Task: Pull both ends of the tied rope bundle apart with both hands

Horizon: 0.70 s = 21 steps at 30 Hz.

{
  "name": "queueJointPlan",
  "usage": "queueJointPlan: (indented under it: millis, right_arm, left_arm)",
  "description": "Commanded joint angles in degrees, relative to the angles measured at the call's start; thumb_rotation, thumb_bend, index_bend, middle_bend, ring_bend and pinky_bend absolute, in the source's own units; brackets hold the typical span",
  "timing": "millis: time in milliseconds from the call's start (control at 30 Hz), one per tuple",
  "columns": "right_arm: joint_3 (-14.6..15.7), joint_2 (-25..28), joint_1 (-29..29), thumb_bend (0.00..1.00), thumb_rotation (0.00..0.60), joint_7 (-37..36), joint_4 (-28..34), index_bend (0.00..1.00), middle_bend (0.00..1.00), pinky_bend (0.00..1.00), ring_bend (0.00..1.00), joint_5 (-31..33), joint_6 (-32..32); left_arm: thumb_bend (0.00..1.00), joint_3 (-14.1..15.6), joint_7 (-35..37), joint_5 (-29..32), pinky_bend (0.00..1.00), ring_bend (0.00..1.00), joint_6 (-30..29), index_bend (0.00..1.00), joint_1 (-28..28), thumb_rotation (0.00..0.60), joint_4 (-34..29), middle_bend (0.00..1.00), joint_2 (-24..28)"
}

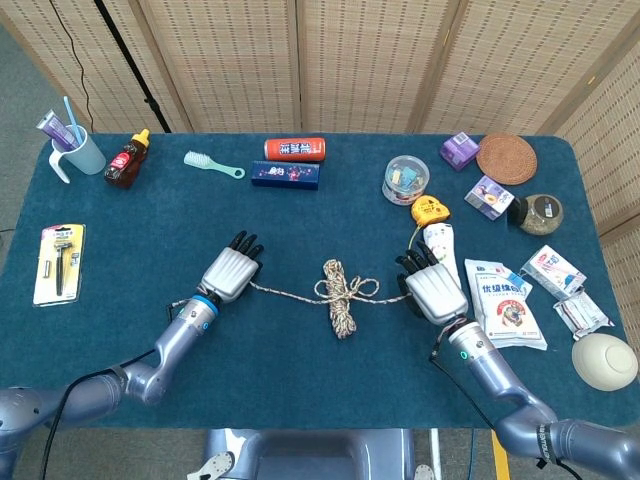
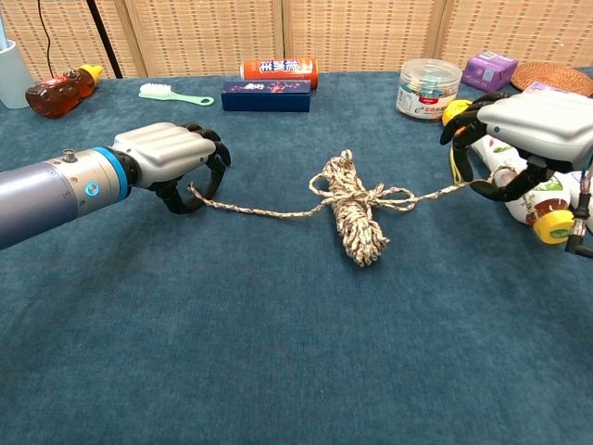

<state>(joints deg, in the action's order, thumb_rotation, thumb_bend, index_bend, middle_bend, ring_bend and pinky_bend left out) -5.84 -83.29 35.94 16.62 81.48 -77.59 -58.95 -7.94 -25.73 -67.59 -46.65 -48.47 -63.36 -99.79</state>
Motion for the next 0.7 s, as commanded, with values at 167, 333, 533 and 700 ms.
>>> queueJointPlan:
  millis: [167,333,533,700]
  right_arm:
    - [0.03,0.00,-0.11,0.55,0.600,-0.08,-0.06,0.64,0.22,0.00,0.15,0.08,0.03]
    - [-0.04,-0.06,-0.10,0.55,0.600,-0.18,-0.15,0.65,0.22,0.00,0.15,0.00,-0.03]
    - [-0.08,-0.07,-0.09,0.55,0.600,-0.32,-0.10,0.65,0.23,0.00,0.15,-0.12,-0.06]
    - [-0.12,0.19,-0.07,0.55,0.600,0.04,0.26,0.66,0.23,0.00,0.15,-0.02,0.02]
  left_arm:
    - [0.40,0.26,-0.21,0.18,0.00,0.00,0.12,0.58,-0.08,0.600,0.34,0.19,-0.25]
    - [0.43,0.25,-0.15,0.15,0.00,0.00,-0.21,0.60,-0.07,0.600,0.43,0.19,-0.29]
    - [0.43,0.15,0.13,0.09,0.00,0.00,-0.65,0.62,0.03,0.600,0.20,0.19,-0.08]
    - [0.44,-0.02,0.62,0.08,0.00,0.00,-1.24,0.63,0.30,0.600,-0.30,0.19,0.46]
